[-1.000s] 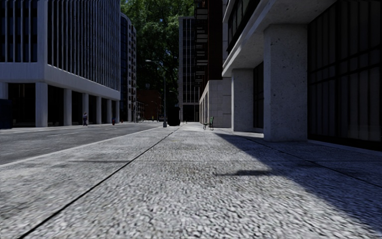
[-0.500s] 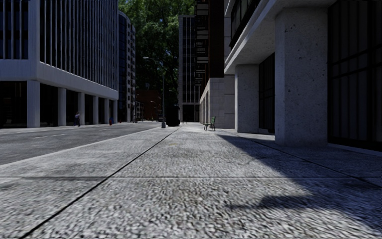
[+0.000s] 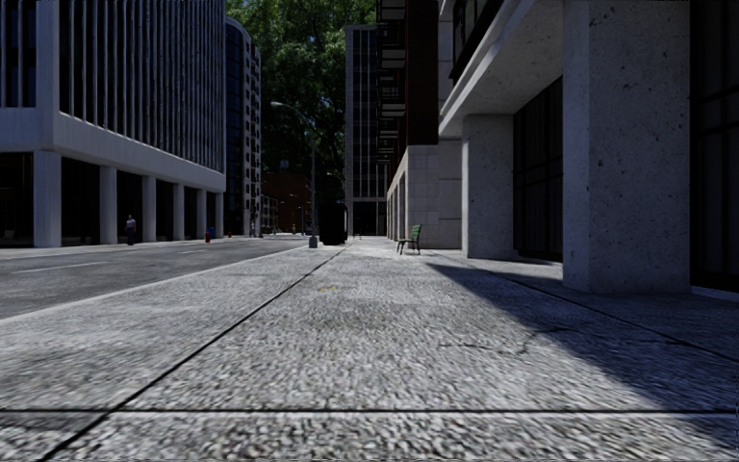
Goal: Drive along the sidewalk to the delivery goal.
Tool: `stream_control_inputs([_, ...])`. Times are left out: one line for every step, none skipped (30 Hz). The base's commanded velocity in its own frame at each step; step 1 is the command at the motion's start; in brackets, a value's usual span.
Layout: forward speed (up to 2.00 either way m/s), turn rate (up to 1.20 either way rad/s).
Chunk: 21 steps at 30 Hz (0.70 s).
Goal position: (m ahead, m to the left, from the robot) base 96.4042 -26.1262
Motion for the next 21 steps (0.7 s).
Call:
stream_control_inputs([2.0,0.0])
stream_control_inputs([2.0,0.0])
stream_control_inputs([2.0,0.0])
stream_control_inputs([2.0,0.0])
stream_control_inputs([2.0,0.0])
stream_control_inputs([2.0,0.0])
stream_control_inputs([2.0,0.0])
stream_control_inputs([2.0,0.0])
stream_control_inputs([2.0,0.0])
stream_control_inputs([2.0,0.0])
stream_control_inputs([2.0,0.0])
stream_control_inputs([2.0,0.0])
stream_control_inputs([2.0,0.0])
stream_control_inputs([2.0,0.0])
stream_control_inputs([2.0,0.0])
stream_control_inputs([2.0,0.0])
stream_control_inputs([2.0,0.0])
stream_control_inputs([2.0,0.0])
stream_control_inputs([2.0,0.0])
stream_control_inputs([2.0,0.0])
stream_control_inputs([2.0,0.0])
